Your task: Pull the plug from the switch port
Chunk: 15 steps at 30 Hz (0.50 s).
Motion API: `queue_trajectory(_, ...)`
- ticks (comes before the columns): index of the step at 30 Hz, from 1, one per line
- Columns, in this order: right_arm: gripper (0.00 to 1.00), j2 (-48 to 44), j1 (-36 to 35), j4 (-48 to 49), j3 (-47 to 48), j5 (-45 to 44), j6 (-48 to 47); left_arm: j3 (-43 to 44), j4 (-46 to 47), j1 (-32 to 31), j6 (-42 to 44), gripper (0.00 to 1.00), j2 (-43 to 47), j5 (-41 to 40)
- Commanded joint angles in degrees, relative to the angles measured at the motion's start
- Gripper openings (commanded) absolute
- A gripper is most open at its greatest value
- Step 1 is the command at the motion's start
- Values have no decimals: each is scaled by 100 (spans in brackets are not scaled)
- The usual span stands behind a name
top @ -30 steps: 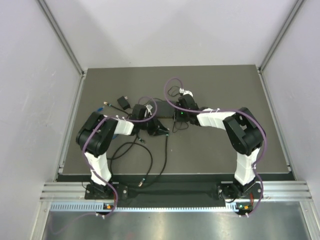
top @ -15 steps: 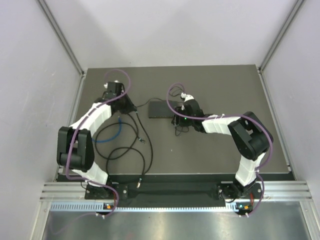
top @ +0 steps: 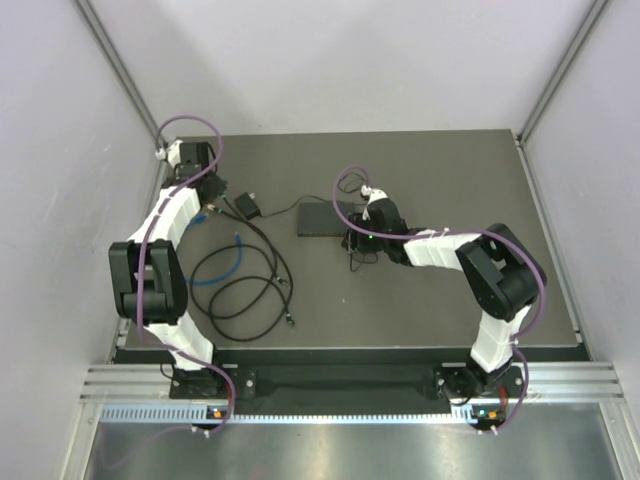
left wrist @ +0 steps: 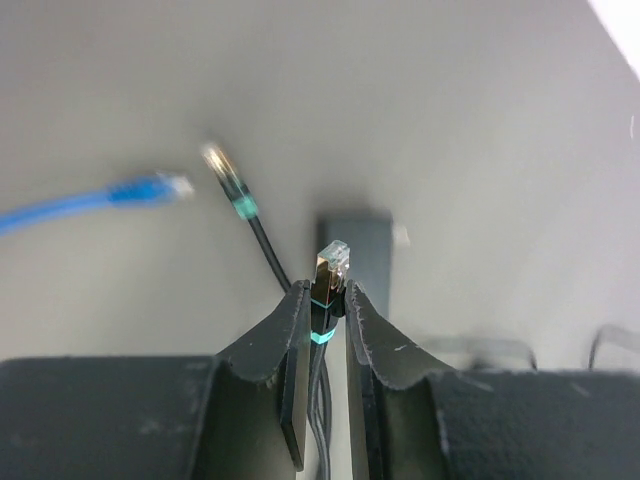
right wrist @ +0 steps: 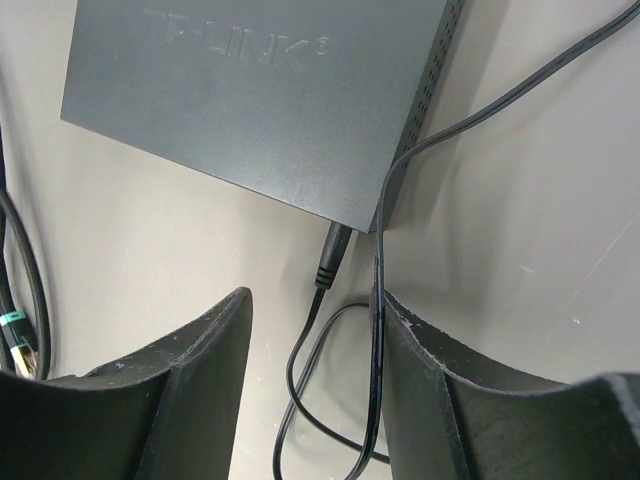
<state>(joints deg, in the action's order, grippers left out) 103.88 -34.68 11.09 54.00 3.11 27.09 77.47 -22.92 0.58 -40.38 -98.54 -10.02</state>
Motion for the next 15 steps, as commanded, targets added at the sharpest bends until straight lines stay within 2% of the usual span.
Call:
queue_trajectory(1,51,-175,40,218,76,58,-55,-363,988,310,-277,0,90,-720)
queue_trajectory(3,51,-157,40,218,76,66,-46,-487,1376,469,-338,0,-50,-300)
queue_trajectory(10,52,-192,66,262,41,101,-29,-13,1177,838,-189,0,-1086,588)
queue_trajectory(15,52,-192,75,271,23,128,-29,23,1193,909,-233,0,-1343,923)
